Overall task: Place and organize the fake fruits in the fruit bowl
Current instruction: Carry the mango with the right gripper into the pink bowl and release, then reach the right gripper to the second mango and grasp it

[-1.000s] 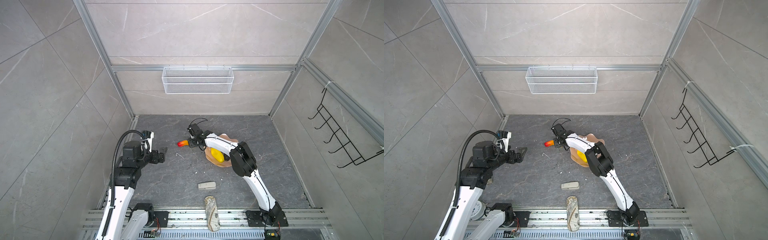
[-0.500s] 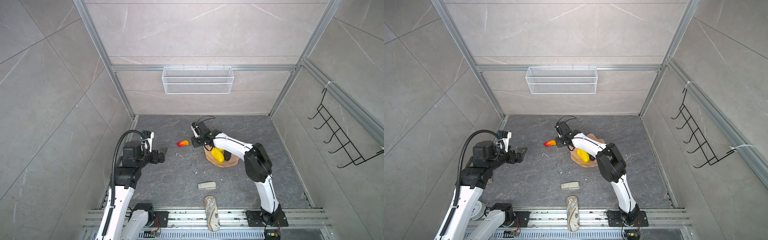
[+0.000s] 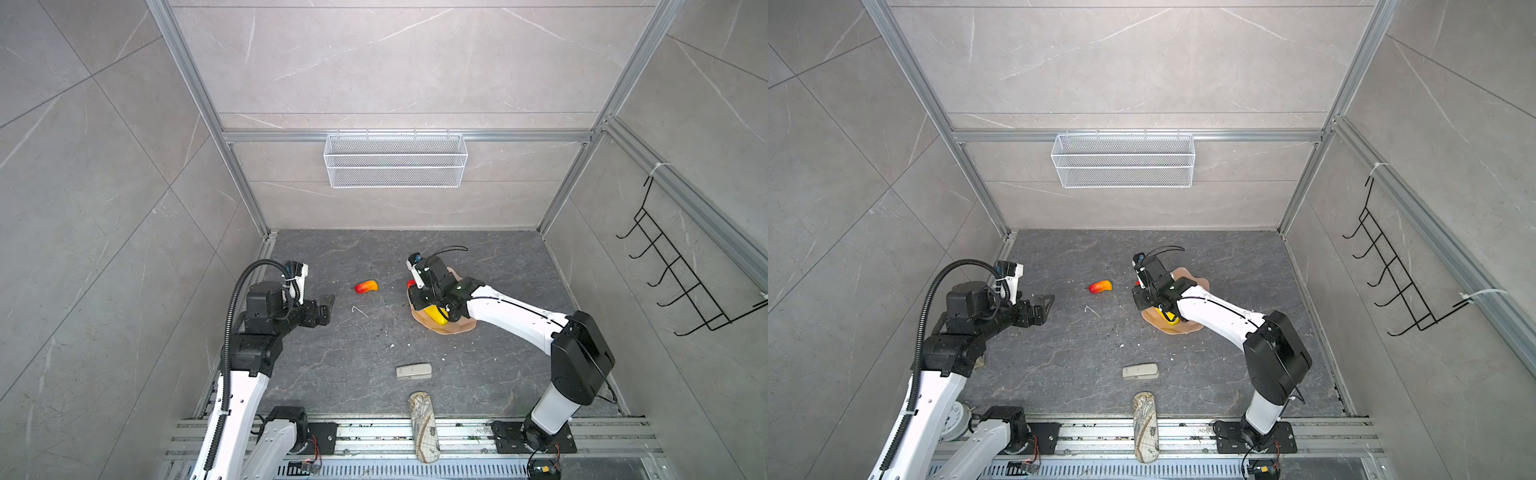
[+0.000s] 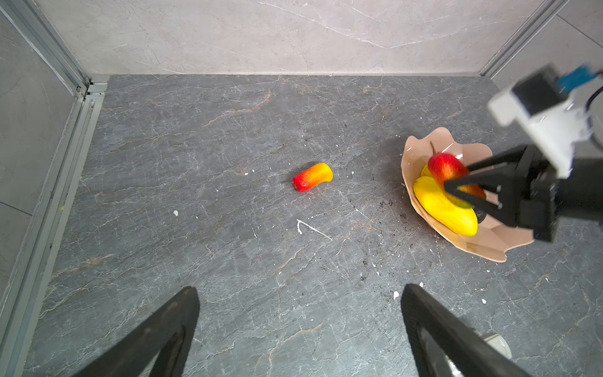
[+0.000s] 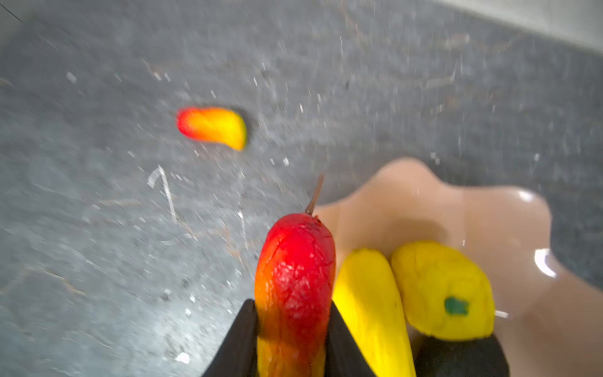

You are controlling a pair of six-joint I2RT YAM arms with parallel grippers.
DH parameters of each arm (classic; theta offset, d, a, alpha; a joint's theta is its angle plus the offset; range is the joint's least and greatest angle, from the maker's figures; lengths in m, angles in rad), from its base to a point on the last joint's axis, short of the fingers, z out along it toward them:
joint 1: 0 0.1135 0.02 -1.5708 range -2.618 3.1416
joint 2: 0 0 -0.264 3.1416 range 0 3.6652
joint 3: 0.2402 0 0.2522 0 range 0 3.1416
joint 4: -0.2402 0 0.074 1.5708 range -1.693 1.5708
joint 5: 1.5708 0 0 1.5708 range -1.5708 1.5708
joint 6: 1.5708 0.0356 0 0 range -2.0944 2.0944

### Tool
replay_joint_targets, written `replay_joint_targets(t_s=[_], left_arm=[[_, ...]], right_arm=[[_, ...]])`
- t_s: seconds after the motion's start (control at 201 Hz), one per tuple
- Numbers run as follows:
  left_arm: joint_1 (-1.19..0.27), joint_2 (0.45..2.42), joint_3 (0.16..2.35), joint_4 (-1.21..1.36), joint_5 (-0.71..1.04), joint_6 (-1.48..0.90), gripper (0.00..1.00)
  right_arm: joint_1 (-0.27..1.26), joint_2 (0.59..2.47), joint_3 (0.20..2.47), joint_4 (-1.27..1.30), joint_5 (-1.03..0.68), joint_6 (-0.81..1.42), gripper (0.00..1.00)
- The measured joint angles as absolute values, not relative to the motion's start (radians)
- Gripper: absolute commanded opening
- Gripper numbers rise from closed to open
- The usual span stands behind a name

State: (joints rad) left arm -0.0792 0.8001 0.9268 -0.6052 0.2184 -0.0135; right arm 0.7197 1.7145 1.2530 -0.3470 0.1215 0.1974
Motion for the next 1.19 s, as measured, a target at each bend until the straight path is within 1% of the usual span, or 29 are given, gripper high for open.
replay_joint_targets(t_s=[0.119, 0.154, 0.204, 0.229, 0.264, 0.528, 0.637, 0.682, 0.816, 0.981, 1.03, 1.12, 1.195], left_arm=[[-0.079, 0.800, 0.927, -0.605, 0.218, -0.014, 1.00], [-0.079, 0.800, 0.927, -0.605, 0.218, -0.014, 1.00], [-0.079, 0.800, 0.927, -0.605, 0.218, -0.014, 1.00], [-0.079, 0.800, 0.927, -0.605, 0.218, -0.014, 1.00], [-0.079, 0.800, 0.927, -0.605, 0.218, -0.014, 1.00], [-0.079, 0.800, 0.927, -0.605, 0.218, -0.014, 1.00], [-0.079, 0.800, 0.926, -0.605, 0.218, -0.014, 1.00], [-0.079, 0.800, 0.926, -0.605, 0.218, -0.014, 1.00], [-0.079, 0.800, 0.926, -0.605, 0.218, -0.014, 1.00], [-0.079, 0.800, 0.926, -0.605, 0.218, -0.014, 1.00], [-0.079, 0.801, 0.926, -0.605, 0.219, -0.014, 1.00], [-0.079, 0.804, 0.926, -0.605, 0.218, -0.014, 1.00], [-0.079, 0.804, 0.925, -0.605, 0.218, -0.014, 1.00]], right_arm=[[0.720, 1.715, 1.200, -0.354, 0.128, 0.197, 0.12], [0.720, 1.715, 1.193, -0.353, 0.128, 0.197, 0.14], [0.720, 1.715, 1.186, -0.353, 0.131, 0.197, 0.20], [0.720, 1.716, 1.184, -0.352, 0.131, 0.197, 0.26], [0.720, 1.720, 1.184, -0.348, 0.132, 0.197, 0.30], [0.719, 1.768, 1.184, -0.339, 0.146, 0.192, 0.42], [0.719, 1.768, 1.184, -0.339, 0.152, 0.183, 0.53], [0.719, 1.768, 1.185, -0.339, 0.153, 0.184, 0.61], [0.719, 1.768, 1.210, -0.352, 0.157, 0.163, 0.81], [0.718, 1.767, 1.275, -0.365, 0.129, 0.117, 0.97], [0.718, 1.767, 1.298, -0.363, 0.100, 0.098, 0.99], [0.721, 1.779, 1.359, -0.361, 0.040, 0.065, 1.00], [0.728, 1.832, 1.454, -0.361, -0.001, 0.040, 1.00]])
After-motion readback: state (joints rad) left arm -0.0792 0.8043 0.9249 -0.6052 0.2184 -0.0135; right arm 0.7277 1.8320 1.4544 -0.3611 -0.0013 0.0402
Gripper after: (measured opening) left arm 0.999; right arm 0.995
